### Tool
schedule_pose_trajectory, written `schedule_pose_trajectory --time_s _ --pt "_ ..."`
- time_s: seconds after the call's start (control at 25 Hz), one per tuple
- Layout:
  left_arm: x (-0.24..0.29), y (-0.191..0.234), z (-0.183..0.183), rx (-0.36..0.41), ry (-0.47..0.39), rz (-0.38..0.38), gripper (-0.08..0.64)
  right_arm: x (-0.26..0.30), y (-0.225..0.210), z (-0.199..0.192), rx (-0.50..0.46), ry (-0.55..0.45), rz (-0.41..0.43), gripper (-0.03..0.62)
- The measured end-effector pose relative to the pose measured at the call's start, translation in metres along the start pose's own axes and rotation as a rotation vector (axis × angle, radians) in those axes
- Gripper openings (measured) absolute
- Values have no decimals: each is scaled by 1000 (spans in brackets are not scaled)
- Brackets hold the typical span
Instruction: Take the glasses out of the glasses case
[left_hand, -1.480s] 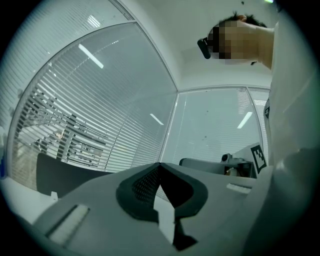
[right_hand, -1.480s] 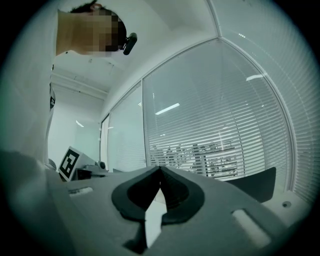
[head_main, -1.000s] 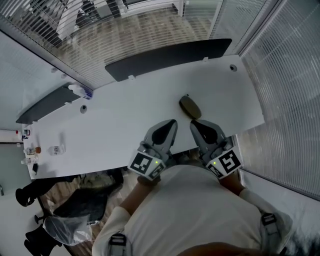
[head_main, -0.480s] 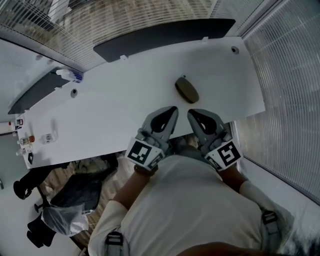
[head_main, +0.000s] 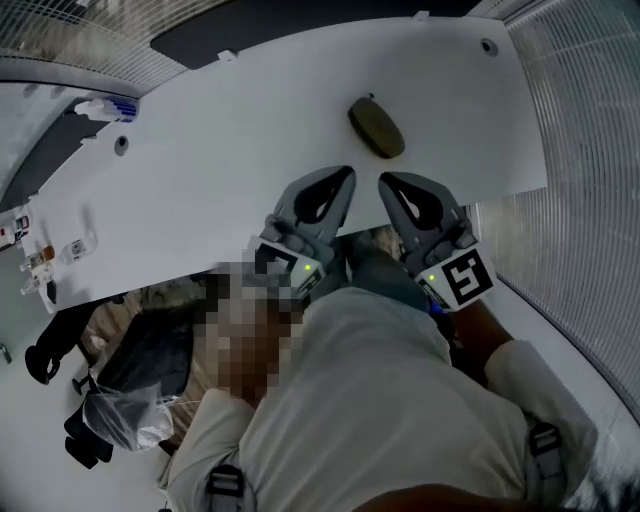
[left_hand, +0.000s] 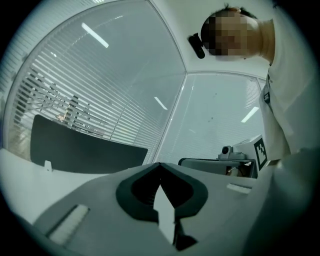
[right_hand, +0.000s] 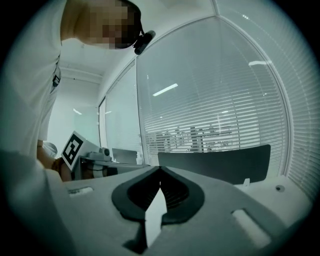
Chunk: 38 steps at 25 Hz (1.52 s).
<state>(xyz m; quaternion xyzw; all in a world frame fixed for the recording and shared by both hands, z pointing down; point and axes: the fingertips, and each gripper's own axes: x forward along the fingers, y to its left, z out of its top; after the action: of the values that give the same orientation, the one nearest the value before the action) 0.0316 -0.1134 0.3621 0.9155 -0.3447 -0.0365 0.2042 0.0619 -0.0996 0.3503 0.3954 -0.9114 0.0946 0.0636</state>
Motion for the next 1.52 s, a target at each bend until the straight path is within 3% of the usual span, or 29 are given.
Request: schedule_pose_trajectory --time_s 0.16,0.72,1.04,1.28,1.52 --pt "12 6 -21 -2 22 -11 2 5 -10 -19 25 21 -17 0" --pt "49 55 -125 -24 119 -13 2 36 -59 -118 -78 143 -72 0" --pt "75 92 -167 -17 152 0 2 66 -81 -167 -238 207 -66 80" --pt "88 110 -189 -45 167 15 2 73 -90 -210 -421 389 -80 131" --pt "110 115 -210 2 242 32 2 77 -106 -224 -486 406 -95 160"
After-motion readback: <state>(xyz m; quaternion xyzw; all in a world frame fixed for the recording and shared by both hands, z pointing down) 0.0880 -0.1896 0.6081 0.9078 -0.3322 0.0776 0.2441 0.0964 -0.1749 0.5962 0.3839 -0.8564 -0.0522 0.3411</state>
